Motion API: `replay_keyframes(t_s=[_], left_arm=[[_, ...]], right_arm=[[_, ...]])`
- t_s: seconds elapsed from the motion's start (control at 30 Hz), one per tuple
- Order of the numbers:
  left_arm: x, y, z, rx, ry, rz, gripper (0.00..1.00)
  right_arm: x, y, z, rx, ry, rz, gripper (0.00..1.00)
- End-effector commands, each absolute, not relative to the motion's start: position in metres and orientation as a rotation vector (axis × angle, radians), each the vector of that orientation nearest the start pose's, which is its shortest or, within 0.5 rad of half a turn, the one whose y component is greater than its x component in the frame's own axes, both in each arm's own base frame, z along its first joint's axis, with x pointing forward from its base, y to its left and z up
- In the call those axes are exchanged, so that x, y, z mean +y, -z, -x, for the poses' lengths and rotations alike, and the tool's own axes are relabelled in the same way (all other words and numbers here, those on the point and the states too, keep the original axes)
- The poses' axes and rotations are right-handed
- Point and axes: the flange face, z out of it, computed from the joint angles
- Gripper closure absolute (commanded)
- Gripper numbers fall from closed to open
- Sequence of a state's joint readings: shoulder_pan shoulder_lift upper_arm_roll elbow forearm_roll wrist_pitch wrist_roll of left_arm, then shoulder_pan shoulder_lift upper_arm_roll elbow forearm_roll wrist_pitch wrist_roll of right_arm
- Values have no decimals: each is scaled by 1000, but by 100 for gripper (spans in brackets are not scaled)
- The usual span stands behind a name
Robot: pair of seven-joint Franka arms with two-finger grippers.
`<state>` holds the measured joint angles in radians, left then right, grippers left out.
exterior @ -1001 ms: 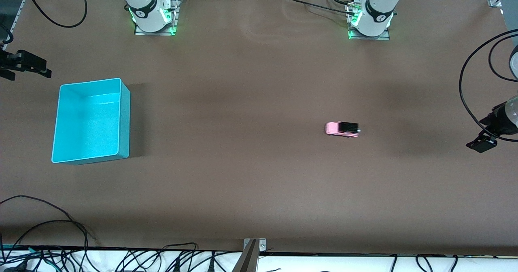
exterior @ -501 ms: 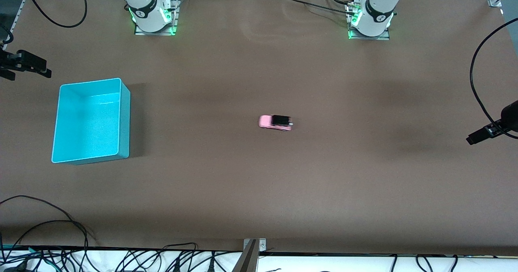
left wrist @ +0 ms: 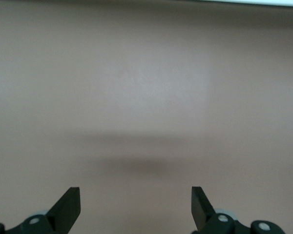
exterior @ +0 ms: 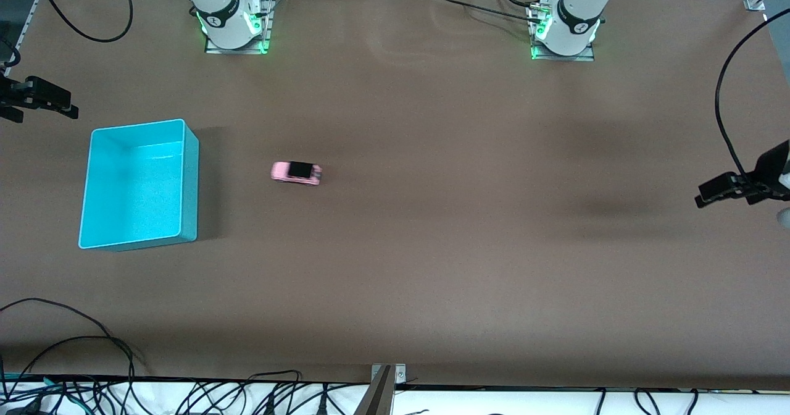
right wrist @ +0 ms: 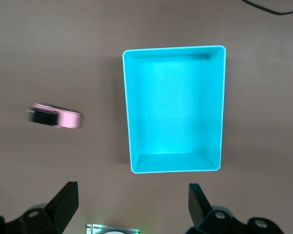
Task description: Wind and store pink jeep toy
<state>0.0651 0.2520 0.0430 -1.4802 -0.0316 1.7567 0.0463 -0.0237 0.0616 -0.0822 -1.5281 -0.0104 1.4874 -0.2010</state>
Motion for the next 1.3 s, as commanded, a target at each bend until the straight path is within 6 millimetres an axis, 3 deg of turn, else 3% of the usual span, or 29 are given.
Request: replay_keyframes(t_s=[0.0, 0.43, 1.27], left_arm=[[61, -539, -625, -45, 10, 3174, 0], [66, -544, -616, -60, 13, 3175, 0], [64, -544, -618, -65, 17, 3174, 0]], right_arm=[[-61, -611, -560, -169, -163, 3142, 0], [-61, -611, -560, -167, -163, 3142, 0], [-52, -606, -564, -189, -170, 3139, 0]])
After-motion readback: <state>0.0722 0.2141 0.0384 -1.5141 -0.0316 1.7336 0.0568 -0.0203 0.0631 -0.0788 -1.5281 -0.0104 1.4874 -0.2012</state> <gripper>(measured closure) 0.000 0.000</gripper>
